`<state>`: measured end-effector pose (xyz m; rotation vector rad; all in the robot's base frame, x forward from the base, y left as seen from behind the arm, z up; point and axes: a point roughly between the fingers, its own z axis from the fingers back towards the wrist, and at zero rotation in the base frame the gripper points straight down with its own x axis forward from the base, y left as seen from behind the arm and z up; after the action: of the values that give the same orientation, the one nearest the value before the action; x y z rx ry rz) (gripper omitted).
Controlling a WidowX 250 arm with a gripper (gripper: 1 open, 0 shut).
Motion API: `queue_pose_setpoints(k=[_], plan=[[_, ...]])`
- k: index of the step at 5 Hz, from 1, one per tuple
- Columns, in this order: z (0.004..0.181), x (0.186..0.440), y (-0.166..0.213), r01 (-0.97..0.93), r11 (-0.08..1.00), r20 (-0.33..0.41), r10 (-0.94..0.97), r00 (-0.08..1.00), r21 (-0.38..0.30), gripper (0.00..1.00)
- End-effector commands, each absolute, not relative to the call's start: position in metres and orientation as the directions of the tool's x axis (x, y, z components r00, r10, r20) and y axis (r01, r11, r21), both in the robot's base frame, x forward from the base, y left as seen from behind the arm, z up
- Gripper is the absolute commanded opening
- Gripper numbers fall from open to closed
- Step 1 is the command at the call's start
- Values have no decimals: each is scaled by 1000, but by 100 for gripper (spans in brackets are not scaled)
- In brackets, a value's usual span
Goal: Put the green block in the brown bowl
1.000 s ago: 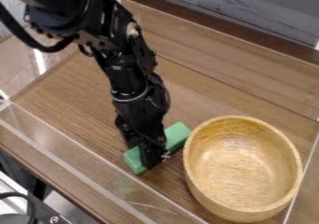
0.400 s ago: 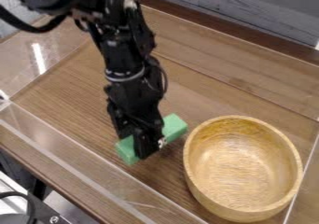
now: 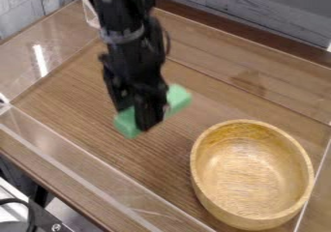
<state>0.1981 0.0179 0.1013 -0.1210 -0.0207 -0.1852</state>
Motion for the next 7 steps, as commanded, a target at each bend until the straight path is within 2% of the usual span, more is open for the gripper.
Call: queue_pose_setpoints(k=[1,4,5,6,7], plan=[[154,212,31,114,990,119,-104,987,-79,0],[125,198,-118,216,973,110,-206,972,-82,0],[111,196,-150,203,976,122,-192,974,-78,0],[106,202,-157,195,978,118,-185,976,-80,0],[105,203,-146,166,983,120,-155,980,-84,0]])
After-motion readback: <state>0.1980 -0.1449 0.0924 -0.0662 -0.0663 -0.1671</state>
